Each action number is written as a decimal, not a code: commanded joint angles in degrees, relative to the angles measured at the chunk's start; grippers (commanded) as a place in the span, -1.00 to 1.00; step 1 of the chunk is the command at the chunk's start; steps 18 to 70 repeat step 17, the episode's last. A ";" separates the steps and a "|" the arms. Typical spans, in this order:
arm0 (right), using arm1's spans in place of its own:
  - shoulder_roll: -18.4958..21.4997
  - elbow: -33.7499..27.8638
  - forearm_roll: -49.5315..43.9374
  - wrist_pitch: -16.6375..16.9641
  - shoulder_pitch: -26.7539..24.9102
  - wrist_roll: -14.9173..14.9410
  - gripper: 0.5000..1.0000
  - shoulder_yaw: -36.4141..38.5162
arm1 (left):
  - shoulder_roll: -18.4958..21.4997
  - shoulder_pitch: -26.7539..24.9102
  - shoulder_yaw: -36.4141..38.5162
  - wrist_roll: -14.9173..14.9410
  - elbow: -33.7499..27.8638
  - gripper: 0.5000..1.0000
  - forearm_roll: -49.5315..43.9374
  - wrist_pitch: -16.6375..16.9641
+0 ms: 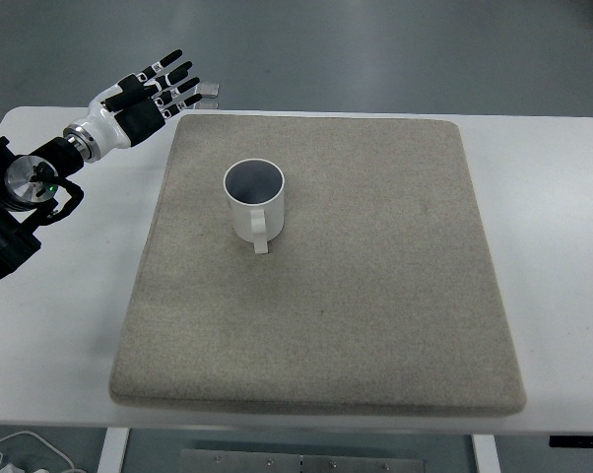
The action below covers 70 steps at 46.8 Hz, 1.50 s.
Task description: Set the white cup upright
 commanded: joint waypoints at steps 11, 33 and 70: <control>0.00 0.00 0.10 -0.44 -0.03 0.01 0.72 -0.08 | 0.04 0.27 0.00 -0.09 0.08 0.99 0.01 -0.05; 0.00 0.00 -0.52 -0.44 -0.03 0.01 0.72 -0.52 | 0.04 0.35 0.00 -0.09 0.00 0.99 0.01 -0.05; 0.00 0.00 -0.52 -0.44 -0.03 0.01 0.72 -0.52 | 0.04 0.35 0.00 -0.09 0.00 0.99 0.01 -0.05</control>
